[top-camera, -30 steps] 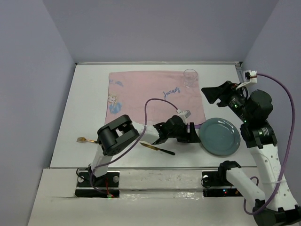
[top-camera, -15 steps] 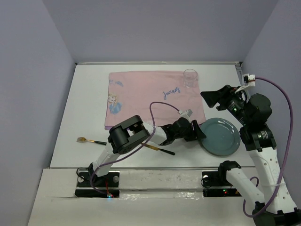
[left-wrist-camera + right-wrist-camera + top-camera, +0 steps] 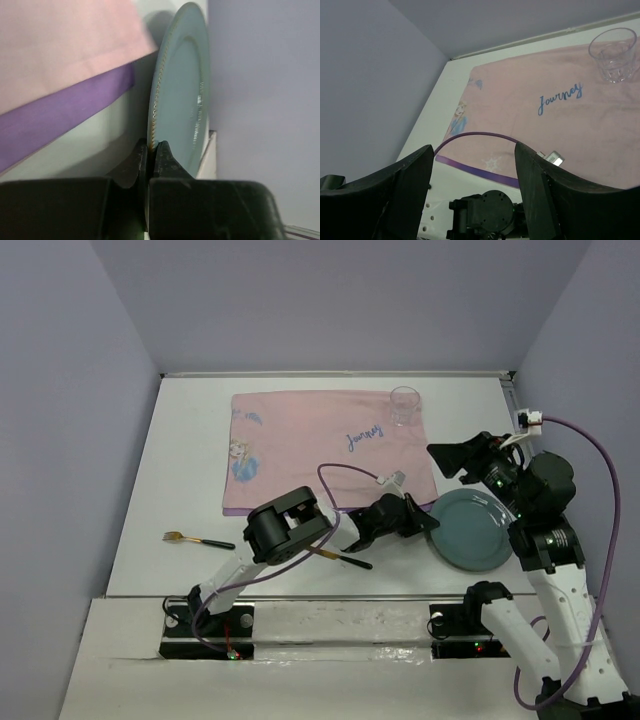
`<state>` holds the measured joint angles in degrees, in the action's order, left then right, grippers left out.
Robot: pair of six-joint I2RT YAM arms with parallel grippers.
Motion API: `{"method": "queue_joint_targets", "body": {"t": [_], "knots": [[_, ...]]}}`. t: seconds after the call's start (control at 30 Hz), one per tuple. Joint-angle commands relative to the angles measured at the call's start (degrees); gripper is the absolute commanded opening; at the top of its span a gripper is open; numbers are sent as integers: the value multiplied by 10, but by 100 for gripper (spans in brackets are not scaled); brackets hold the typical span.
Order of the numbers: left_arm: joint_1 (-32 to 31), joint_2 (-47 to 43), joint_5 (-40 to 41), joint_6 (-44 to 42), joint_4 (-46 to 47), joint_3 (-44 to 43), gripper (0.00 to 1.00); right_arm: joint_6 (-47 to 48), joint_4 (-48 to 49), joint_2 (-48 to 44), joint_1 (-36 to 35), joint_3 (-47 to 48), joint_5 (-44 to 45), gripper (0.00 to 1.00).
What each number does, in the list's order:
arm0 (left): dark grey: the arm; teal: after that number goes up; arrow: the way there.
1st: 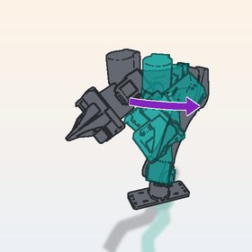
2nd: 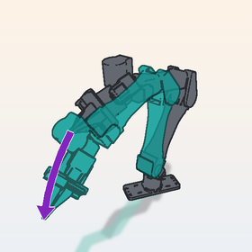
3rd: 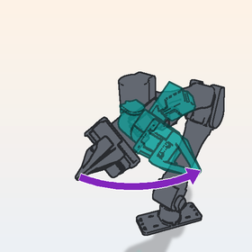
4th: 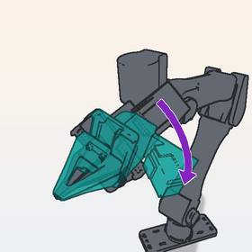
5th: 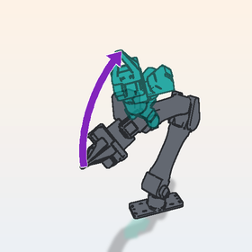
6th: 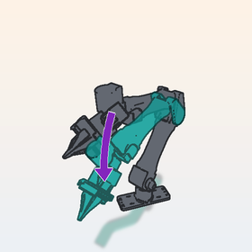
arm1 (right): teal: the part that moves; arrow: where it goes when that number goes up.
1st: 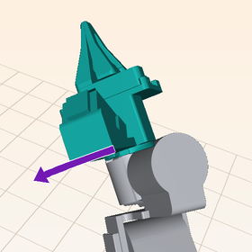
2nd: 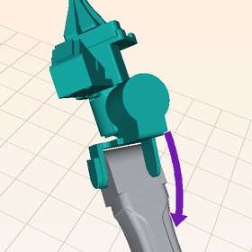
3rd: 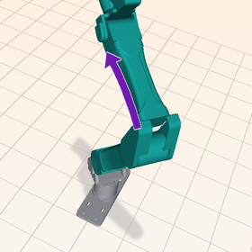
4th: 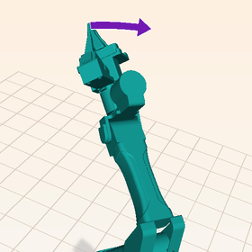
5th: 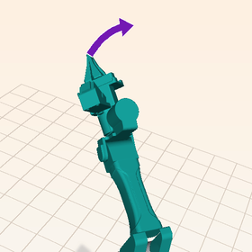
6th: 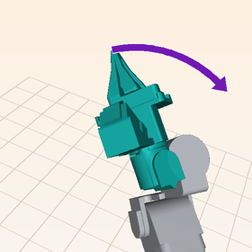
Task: Set the dinner table for one person
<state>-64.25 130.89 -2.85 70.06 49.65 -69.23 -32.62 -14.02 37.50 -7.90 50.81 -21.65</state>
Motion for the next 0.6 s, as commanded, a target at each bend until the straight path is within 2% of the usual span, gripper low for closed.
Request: {"method": "queue_joint_targets", "body": {"t": [0.0,0.13,0.3,0.57], "knots": [[-9,19,16,-74,-50,-1,0,-11,37,-15,3,-11,0,71],[-9,-43,12,-104,-12,39,0,-2,37,-14,3,-1,9,70],[-5,-171,-8,-133,21,69,0,9,25,-16,3,19,19,71],[68,-320,-76,-62,168,186,0,26,-4,-22,3,40,24,71]]}}
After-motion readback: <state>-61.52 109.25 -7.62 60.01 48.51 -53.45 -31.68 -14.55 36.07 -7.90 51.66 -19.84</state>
